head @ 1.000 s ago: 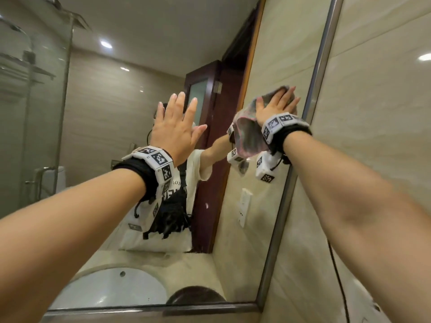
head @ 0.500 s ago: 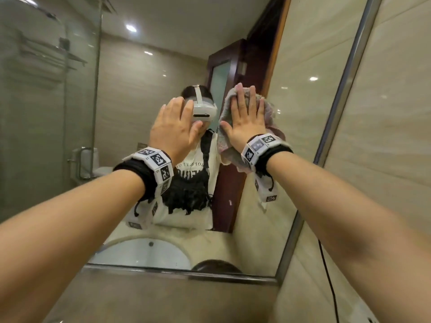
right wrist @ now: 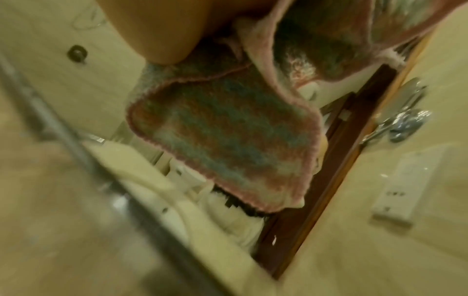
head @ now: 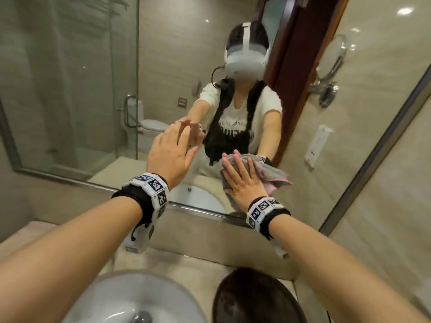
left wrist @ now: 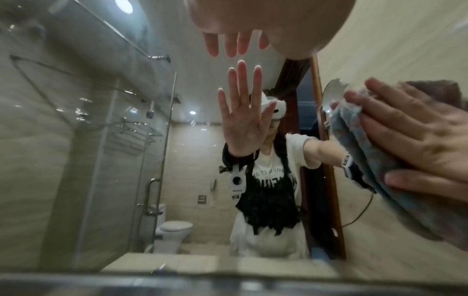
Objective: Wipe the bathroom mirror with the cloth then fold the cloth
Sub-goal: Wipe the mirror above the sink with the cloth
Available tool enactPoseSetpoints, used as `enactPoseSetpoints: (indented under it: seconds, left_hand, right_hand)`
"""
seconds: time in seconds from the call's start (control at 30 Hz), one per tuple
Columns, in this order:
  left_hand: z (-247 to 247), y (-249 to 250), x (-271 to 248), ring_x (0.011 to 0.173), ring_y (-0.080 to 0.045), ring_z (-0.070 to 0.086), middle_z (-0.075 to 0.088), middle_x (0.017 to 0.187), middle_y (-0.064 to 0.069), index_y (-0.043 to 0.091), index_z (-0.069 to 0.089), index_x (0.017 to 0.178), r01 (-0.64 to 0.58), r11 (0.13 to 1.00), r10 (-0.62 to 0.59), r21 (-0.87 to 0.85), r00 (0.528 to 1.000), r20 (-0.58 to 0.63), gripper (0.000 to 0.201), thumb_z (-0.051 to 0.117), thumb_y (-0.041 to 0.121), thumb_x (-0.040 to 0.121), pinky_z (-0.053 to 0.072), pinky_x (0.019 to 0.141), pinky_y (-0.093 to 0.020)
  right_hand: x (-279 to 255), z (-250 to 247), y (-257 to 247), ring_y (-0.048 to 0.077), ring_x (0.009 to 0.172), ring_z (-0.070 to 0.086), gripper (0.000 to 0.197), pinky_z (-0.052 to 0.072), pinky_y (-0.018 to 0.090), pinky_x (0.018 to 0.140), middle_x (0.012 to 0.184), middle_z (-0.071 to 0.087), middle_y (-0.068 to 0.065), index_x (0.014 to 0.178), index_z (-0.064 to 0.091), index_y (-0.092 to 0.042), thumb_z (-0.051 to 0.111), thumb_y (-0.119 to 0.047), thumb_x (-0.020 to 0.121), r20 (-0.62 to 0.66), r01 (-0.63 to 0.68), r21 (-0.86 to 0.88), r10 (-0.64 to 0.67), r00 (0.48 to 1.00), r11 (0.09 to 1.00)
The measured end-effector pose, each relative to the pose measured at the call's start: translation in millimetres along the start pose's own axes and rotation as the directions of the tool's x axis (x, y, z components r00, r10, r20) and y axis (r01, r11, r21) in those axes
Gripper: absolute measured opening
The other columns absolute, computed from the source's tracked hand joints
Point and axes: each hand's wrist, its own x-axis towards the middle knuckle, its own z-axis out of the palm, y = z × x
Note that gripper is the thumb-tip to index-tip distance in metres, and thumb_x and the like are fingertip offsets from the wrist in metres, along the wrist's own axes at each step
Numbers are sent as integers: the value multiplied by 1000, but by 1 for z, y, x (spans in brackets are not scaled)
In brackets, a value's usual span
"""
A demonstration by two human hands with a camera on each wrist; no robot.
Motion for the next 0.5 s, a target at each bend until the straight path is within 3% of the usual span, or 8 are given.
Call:
enactPoseSetpoints:
  seconds: [0.17,0.27,0.33,0.5]
  left_hand:
    - [27,-33,-53,119,-34,50,47,136,-19,5,46,133,41,998,-45,56,996,81,63,23,46,91,45,91,-44]
    - [41,-54,-74,115,-35,53,50,134,-20,4,47,132,66,995,-73,80,992,98,63,24,45,91,46,87,-45]
    - [48,-66,-83,114,-35,53,50,133,-20,4,48,131,81,995,-87,66,992,91,62,25,44,91,46,88,-45]
    - [52,-93,-79,110,-36,55,52,130,-21,3,51,126,-3,998,1,63,1000,22,56,31,40,91,46,85,-45]
  right_hand:
    - [-18,38,-47,34,141,-26,73,-7,52,113,151,15,4,145,14,-10,38,-37,82,-35,137,-45,-139,990,990]
    - [-22,44,-59,34,140,-27,116,-19,52,113,156,-16,11,147,-14,-5,66,-42,72,-103,172,-69,-178,979,983]
    - [-21,46,-60,32,141,-25,127,-21,51,112,154,-26,8,147,-17,-8,73,-42,63,-125,227,23,-222,967,974]
    - [-4,43,-43,22,144,-20,86,-15,42,115,155,-25,-2,150,-9,-21,42,-43,84,-173,355,46,-342,924,934]
